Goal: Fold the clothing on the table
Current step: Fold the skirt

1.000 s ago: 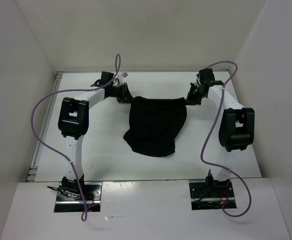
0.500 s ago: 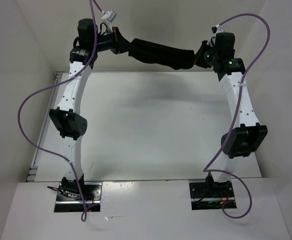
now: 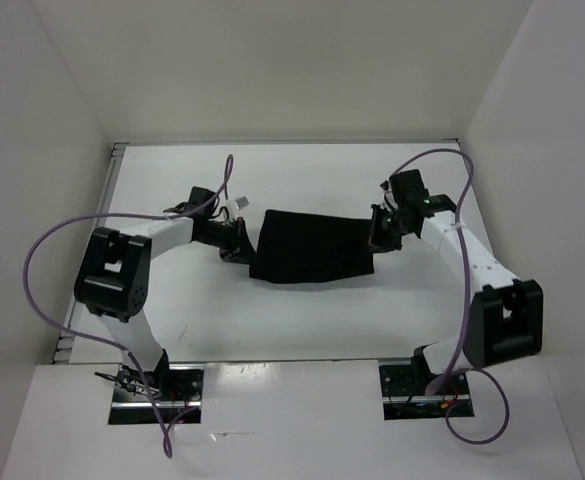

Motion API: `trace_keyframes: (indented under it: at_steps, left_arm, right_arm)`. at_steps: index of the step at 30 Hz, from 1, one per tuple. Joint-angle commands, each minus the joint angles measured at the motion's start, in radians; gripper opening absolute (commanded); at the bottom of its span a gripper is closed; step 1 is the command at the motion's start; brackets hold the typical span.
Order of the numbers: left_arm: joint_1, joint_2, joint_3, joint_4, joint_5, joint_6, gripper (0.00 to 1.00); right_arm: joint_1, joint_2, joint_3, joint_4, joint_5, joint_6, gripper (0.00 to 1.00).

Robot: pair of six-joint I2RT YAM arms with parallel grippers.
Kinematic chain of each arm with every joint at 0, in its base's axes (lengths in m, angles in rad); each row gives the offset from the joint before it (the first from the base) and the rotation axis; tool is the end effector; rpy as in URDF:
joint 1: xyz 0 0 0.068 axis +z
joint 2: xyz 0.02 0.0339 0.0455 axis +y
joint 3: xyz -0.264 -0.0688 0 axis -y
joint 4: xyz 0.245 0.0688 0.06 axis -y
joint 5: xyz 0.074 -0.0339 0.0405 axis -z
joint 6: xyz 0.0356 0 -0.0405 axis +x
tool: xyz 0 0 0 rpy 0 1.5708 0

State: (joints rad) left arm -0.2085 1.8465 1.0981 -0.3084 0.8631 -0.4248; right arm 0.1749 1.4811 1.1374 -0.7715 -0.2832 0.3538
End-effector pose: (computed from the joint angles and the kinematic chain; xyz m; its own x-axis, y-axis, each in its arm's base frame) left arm 0.3466 -0.1010 0.1602 -0.9823 -0.0660 -0.1753 0.1045 0.5833 -0.8055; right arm 0.2886 0.0611 0.2532 -0.9294 0.1736 -0.3258 0.0361 0.9210 0.3878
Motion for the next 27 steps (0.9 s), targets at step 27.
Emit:
trace_keyframes:
  at_steps: [27]
  left_arm:
    - [-0.057, 0.111, 0.273, 0.097, -0.188, 0.02, 0.01]
  right_arm:
    - [0.017, 0.074, 0.047, -0.043, 0.231, 0.12, 0.0]
